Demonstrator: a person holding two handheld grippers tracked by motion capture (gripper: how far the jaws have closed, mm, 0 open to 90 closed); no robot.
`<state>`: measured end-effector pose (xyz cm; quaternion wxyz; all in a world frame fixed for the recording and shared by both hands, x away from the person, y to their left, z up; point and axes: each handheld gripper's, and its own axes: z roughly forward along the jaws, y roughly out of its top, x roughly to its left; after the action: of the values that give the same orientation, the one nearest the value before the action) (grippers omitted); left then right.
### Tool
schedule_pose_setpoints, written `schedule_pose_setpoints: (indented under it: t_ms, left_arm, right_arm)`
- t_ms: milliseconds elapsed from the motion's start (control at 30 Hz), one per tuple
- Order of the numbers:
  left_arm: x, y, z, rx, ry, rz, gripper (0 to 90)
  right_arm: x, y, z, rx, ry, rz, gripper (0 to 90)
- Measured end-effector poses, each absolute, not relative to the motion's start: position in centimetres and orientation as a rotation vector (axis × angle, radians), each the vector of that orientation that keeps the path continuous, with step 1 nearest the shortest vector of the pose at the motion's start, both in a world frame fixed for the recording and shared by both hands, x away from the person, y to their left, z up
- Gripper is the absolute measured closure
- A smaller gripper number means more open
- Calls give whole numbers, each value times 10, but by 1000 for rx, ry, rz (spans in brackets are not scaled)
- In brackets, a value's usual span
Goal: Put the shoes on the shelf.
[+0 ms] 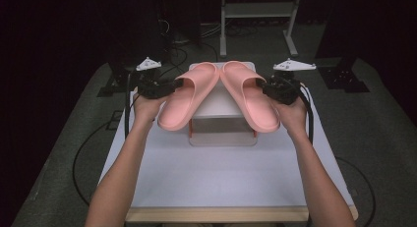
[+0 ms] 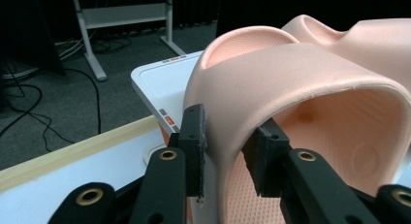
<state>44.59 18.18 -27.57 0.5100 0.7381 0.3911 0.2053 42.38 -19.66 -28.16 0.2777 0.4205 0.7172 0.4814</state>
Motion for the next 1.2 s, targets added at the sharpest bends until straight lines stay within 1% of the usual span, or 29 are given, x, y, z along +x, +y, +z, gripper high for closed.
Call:
schedule_pose_setpoints:
  t_ms: [600,1200]
  left_arm:
    - [452,170,-274,1764,957,499,691]
    - [458,168,-274,1738,977,493,686]
  right_arm:
    - [430,-195,-283,1176,1900,1310,719]
    - [436,-191,-283,1192,1891,1316,708]
